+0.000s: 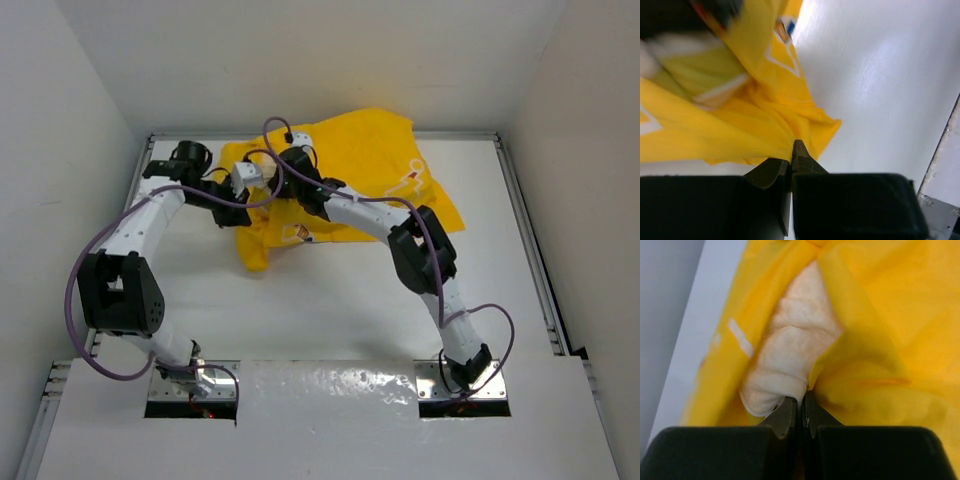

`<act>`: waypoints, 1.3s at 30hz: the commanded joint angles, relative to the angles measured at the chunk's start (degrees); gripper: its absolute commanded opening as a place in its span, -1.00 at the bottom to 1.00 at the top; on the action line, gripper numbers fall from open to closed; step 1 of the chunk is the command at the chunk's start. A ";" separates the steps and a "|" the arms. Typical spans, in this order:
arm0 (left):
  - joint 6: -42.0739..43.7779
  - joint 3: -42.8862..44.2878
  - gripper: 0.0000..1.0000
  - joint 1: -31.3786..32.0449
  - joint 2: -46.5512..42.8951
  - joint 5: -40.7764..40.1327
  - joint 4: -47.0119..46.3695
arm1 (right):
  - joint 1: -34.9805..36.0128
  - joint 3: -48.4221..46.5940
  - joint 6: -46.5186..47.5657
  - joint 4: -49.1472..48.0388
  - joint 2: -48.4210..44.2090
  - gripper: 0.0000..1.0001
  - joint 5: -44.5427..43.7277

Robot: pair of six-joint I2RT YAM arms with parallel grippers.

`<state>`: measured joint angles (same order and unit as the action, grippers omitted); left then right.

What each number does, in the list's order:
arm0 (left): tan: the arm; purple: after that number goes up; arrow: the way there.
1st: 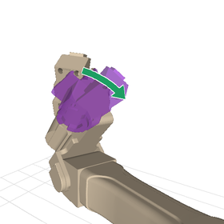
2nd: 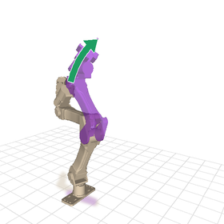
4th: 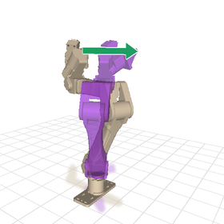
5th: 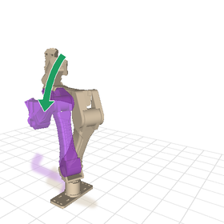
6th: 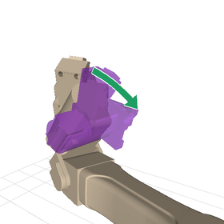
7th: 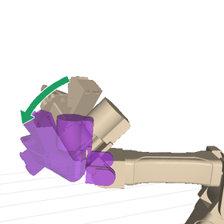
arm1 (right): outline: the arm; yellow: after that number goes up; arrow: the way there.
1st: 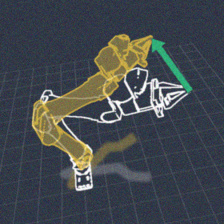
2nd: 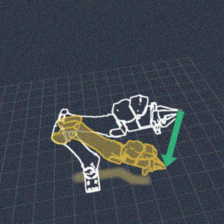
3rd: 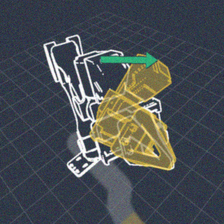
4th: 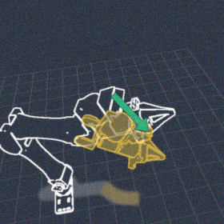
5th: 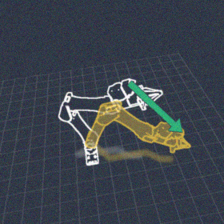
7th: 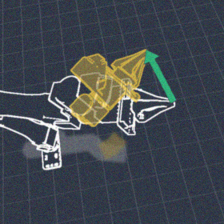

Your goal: Put the pillow into the pillowcase

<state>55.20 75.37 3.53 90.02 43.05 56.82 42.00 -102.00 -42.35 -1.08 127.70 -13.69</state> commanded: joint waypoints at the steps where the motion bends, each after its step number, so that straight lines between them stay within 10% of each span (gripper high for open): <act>1: 2.11 9.51 -1.00 -0.88 -1.78 13.36 13.23 | -1.22 -5.84 -0.55 3.16 6.75 -1.00 -5.73; 7: -7.72 26.11 -1.00 -12.23 3.23 26.39 12.36 | 0.71 5.47 5.77 2.42 5.29 -1.00 -2.15; 11: -33.47 10.21 -1.00 -12.23 -1.33 10.72 -15.83 | 4.14 10.59 11.41 -1.55 2.04 -1.00 12.86; 12: -32.27 8.67 -0.94 -12.23 -0.81 7.17 -16.03 | 4.58 10.94 11.50 -1.55 2.03 -1.00 12.99; 13: -31.13 6.91 -0.31 -12.23 -0.29 3.92 -14.12 | 4.76 11.46 10.54 -1.99 0.37 -1.00 12.73; 16: -27.96 4.88 0.35 -12.14 0.95 -4.01 -9.55 | 4.67 13.75 8.69 -5.94 -2.71 -0.87 12.38; 27: -32.61 -7.77 0.63 -7.41 -0.90 -14.03 -20.58 | 4.67 10.24 7.89 -4.73 -5.00 0.11 11.51; 32: -34.19 -9.81 0.51 -4.14 6.91 -20.11 -25.61 | 4.32 8.49 7.37 -0.33 -2.99 0.17 8.95; 33: -34.19 -8.68 0.22 -4.15 8.32 -20.19 -25.18 | 4.23 7.87 7.28 0.55 -2.29 0.16 8.95; 36: -33.58 -4.82 -0.94 -4.23 11.49 -20.02 -22.91 | 3.88 6.72 5.79 3.89 0.17 -0.28 8.95; 37: -33.40 -3.84 -1.00 -4.41 11.06 -17.76 -22.28 | 3.62 7.16 5.26 4.42 0.44 -0.87 9.03; 39: -33.14 -0.16 -1.00 -5.55 9.40 -13.80 -21.14 | 3.62 7.95 4.82 3.64 0.19 -1.00 11.48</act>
<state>21.96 68.40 -0.58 103.00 25.15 36.29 46.15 -93.54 -36.32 -0.43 126.52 -3.29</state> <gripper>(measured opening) 0.011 0.029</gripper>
